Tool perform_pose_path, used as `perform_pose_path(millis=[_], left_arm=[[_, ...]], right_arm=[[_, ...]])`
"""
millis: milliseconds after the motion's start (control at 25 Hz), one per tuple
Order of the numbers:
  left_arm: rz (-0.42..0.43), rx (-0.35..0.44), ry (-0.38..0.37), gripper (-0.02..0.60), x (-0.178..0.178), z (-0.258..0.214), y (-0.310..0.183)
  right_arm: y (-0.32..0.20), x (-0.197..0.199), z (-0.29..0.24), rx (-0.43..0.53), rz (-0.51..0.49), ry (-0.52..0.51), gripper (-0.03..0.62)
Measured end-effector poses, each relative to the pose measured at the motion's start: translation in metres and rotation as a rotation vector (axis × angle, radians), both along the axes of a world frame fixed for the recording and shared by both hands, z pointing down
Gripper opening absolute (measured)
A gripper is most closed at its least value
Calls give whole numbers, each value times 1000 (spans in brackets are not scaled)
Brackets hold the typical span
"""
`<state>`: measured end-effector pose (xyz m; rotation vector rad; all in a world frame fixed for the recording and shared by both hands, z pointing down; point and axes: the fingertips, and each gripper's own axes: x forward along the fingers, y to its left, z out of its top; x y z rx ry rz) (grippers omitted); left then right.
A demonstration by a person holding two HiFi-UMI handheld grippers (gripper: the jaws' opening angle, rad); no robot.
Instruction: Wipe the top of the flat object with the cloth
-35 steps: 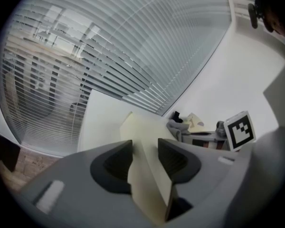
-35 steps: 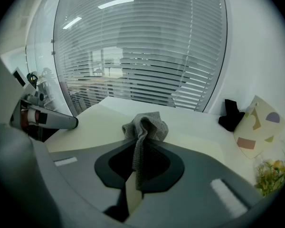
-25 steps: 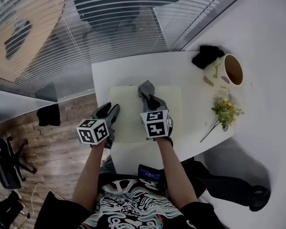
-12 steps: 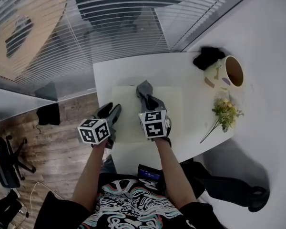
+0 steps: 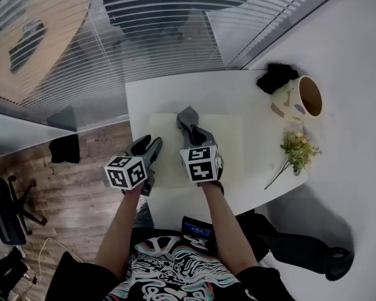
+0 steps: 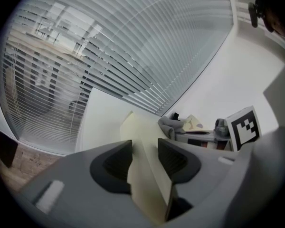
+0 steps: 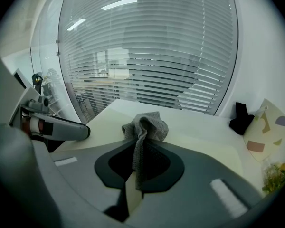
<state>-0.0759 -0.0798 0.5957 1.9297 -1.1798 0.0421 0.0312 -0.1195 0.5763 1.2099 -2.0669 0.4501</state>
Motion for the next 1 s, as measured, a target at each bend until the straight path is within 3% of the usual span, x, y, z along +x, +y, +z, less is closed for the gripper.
perform_pose_path(millis=[1000], left_arm=[[0, -5, 19, 212, 0, 2, 0]], right_arm=[[6, -32, 0, -13, -63, -4, 14]])
